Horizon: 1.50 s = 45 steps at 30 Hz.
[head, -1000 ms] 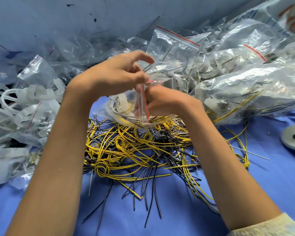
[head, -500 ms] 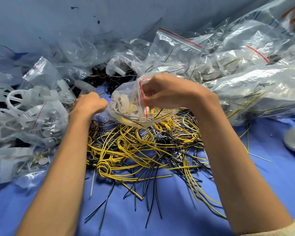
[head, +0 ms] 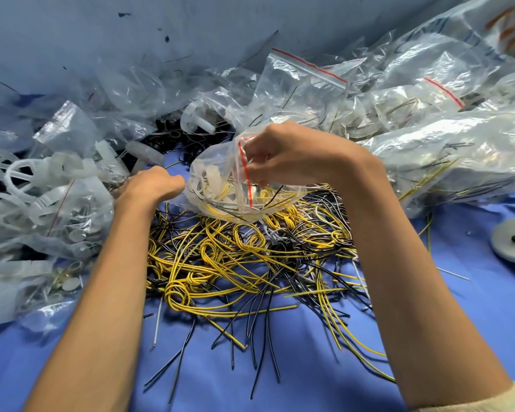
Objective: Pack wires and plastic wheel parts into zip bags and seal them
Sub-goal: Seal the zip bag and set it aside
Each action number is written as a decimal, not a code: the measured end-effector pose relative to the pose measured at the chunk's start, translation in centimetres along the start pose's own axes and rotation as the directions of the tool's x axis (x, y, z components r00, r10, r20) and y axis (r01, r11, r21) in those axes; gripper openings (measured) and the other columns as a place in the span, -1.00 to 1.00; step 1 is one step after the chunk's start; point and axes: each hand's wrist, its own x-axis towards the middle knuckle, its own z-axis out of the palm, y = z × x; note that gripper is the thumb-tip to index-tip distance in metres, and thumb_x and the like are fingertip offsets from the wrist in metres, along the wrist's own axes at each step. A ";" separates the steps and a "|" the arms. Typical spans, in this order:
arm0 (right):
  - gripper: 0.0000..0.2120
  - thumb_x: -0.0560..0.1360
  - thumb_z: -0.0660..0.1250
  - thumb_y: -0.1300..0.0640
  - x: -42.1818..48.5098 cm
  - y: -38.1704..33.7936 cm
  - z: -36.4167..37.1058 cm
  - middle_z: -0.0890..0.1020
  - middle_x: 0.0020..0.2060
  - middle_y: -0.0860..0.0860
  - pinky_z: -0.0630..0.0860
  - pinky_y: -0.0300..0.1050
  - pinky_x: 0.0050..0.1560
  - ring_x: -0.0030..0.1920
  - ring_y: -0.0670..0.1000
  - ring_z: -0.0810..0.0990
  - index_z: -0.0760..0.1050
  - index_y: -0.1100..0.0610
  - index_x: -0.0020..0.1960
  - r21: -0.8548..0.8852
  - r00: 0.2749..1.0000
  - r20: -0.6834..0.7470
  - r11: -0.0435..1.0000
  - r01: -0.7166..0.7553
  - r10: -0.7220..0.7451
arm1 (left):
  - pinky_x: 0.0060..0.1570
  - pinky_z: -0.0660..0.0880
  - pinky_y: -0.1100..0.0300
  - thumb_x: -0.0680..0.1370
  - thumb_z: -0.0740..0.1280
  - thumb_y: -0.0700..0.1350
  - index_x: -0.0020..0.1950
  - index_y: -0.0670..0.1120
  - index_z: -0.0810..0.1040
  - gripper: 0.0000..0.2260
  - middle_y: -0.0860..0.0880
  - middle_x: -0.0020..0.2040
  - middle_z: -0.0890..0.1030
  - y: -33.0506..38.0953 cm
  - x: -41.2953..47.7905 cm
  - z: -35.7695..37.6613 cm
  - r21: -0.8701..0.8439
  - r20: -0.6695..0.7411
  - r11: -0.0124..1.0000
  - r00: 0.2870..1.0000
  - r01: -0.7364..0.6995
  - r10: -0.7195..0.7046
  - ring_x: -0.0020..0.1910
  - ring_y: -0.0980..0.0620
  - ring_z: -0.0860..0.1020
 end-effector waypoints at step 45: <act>-0.82 0.54 0.28 -0.02 0.0 0.3 -0.3 0.66 -0.22 -0.05 0.38 -0.22 -0.32 -0.31 -0.14 0.53 0.62 0.02 -0.02 0.035 1.000 -0.008 0.999 -0.018 0.018 | 0.21 0.43 -0.14 0.46 0.26 -0.25 0.11 -0.08 0.61 -0.73 -0.24 0.14 0.57 -0.2 -0.8 -0.2 -0.047 -0.138 0.999 0.990 -0.005 -0.001 0.16 -0.27 0.49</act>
